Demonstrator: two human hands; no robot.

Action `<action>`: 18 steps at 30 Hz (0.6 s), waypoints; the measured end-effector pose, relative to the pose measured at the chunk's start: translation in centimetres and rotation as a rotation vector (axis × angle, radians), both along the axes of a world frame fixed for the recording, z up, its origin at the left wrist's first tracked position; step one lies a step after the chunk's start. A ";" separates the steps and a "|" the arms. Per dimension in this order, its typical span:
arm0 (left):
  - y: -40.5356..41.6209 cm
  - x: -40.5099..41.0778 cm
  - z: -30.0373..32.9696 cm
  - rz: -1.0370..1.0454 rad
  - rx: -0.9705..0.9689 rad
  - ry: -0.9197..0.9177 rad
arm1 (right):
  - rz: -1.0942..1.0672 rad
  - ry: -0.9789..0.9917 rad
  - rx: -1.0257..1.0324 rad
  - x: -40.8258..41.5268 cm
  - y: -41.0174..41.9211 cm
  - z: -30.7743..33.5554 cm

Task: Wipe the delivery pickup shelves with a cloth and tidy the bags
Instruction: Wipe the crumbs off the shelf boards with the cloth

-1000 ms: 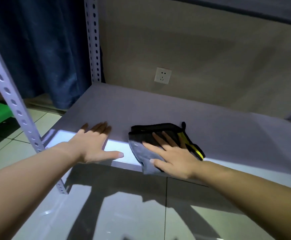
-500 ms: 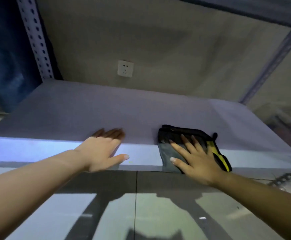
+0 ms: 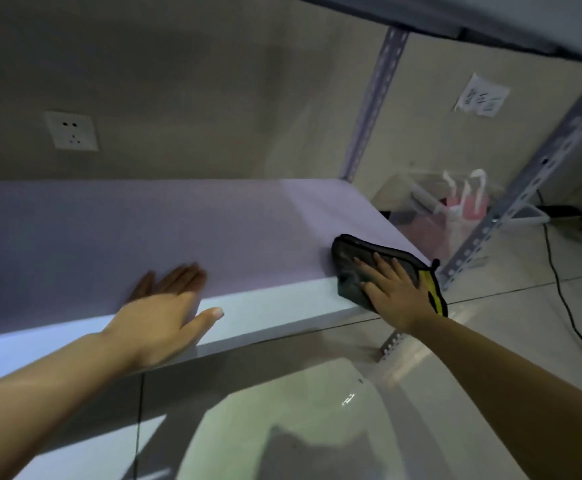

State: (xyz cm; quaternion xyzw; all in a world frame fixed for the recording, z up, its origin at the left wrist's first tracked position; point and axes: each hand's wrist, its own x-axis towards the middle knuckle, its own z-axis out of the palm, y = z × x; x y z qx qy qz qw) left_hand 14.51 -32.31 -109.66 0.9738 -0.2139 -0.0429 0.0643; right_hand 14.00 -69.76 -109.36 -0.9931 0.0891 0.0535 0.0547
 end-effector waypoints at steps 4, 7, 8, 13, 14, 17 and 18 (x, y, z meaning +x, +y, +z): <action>-3.5 1.6 -0.1 0.035 0.014 0.012 | -0.130 0.042 0.035 2.3 -1.1 0.2; -4.6 3.7 0.1 0.030 0.033 -0.027 | -0.082 0.062 0.022 3.7 0.7 0.3; -4.6 4.5 0.2 0.003 0.060 -0.043 | -0.037 0.055 0.020 3.9 1.6 0.3; -4.0 7.1 -0.7 -0.054 0.068 -0.108 | 0.303 -0.005 -0.025 4.3 5.8 -0.4; -4.0 7.1 -0.9 -0.052 0.046 -0.108 | 0.368 -0.012 -0.005 4.9 5.9 -0.4; -4.0 6.5 -1.2 -0.027 -0.042 -0.131 | 0.416 -0.032 0.044 8.8 4.2 0.0; -4.0 6.4 -1.3 -0.014 -0.064 -0.160 | 0.356 -0.040 0.042 10.5 3.5 0.0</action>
